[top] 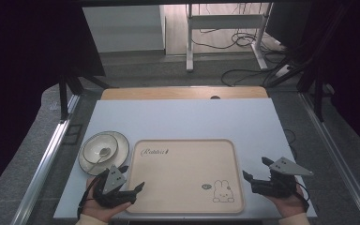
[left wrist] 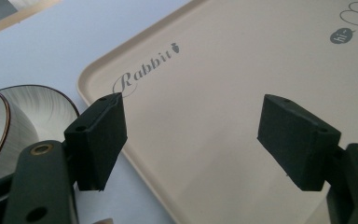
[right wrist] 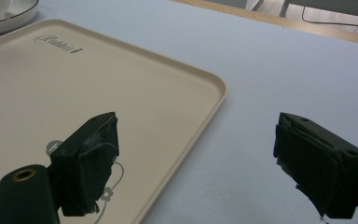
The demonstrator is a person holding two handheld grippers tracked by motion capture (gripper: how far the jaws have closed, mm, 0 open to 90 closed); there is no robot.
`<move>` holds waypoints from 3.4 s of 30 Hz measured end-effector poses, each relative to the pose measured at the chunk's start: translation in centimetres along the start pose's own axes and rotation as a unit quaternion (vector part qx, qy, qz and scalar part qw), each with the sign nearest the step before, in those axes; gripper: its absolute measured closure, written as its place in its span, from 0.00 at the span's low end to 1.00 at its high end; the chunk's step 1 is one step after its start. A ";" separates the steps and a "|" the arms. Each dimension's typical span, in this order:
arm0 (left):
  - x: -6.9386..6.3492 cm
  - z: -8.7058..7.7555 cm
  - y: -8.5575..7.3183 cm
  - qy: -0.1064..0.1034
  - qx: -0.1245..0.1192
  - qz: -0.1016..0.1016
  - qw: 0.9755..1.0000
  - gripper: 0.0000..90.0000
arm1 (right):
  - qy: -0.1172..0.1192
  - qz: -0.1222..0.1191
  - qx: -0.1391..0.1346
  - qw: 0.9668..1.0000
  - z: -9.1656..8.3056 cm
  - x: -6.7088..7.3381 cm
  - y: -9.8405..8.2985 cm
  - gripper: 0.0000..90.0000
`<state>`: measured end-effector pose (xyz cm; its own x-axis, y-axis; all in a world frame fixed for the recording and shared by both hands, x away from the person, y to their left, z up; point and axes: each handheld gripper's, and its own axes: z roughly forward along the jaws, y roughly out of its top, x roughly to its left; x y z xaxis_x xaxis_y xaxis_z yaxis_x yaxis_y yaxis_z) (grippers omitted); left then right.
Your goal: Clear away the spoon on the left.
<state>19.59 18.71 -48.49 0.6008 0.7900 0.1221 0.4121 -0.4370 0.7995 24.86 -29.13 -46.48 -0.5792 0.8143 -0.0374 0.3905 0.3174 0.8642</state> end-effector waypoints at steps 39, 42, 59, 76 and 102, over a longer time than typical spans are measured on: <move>2.3 -3.6 2.1 0.028 -0.040 -0.038 0.998 0.26 | 0.014 0.010 0.002 1.000 0.0 -0.2 -0.3 0.15; 2.8 -4.1 2.1 0.031 -0.051 -0.048 0.997 0.26 | 0.014 0.008 0.005 1.000 0.0 -0.1 -0.3 0.15; 4.0 -5.4 1.8 0.051 -0.064 -0.066 0.994 0.27 | 0.019 0.007 0.008 1.000 0.2 0.0 -0.4 0.15; 6.6 -6.2 -0.3 0.087 -0.052 -0.097 0.990 0.27 | 0.022 0.007 0.024 0.999 0.4 0.0 -0.6 0.16; 8.2 -5.6 -4.0 0.119 -0.013 -0.102 0.988 0.37 | 0.009 0.008 0.021 1.000 0.2 -0.2 -0.6 0.17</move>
<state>19.04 29.29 -47.42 0.3287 0.9402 0.0897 0.4879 -0.2504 0.8362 24.87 -29.38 -47.08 -0.5850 0.8109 -0.0136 0.4300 0.3244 0.8425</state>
